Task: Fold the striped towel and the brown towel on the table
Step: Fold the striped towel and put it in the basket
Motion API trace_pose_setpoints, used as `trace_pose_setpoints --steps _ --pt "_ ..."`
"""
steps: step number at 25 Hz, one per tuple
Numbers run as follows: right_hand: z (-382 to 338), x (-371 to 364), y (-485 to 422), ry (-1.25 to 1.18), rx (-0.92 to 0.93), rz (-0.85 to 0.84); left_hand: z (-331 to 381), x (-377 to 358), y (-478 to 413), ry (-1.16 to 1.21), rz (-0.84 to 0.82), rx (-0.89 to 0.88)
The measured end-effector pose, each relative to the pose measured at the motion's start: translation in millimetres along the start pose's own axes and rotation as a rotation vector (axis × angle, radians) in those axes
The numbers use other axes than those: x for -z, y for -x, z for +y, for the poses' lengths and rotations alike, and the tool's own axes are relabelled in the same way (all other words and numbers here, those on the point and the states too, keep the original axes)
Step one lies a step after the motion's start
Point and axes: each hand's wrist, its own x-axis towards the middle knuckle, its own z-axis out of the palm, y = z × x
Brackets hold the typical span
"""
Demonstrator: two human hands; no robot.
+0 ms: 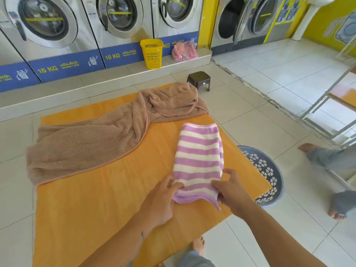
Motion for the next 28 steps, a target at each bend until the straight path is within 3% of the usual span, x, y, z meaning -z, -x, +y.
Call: trace_pose_setpoints --steps 3,8,11,13,16,20,23,25,28 --pt "4 5 12 0.159 0.152 -0.006 6 10 -3 0.087 0.086 -0.016" --pt "15 15 35 0.861 0.644 -0.065 15 45 6 0.329 0.149 0.001" --pt "18 5 34 1.007 0.825 0.056 16 59 12 0.413 0.152 0.035" --pt "8 -3 25 0.873 0.762 0.096 16 66 9 0.417 0.21 0.063" --pt "-18 -15 11 0.672 0.527 0.042 13 74 -8 0.457 0.297 0.185" --pt "-34 -27 -19 0.685 0.413 0.059 9 76 -28 0.617 0.148 0.386" --pt "-39 -38 -41 0.711 0.413 0.044 4 63 -34 0.513 0.243 0.435" --pt "-37 -44 -53 0.782 0.421 0.036 2 52 -35 0.355 0.315 0.562" --pt "-33 -50 -61 0.932 0.329 0.018 6 42 -38 0.176 0.288 0.759"
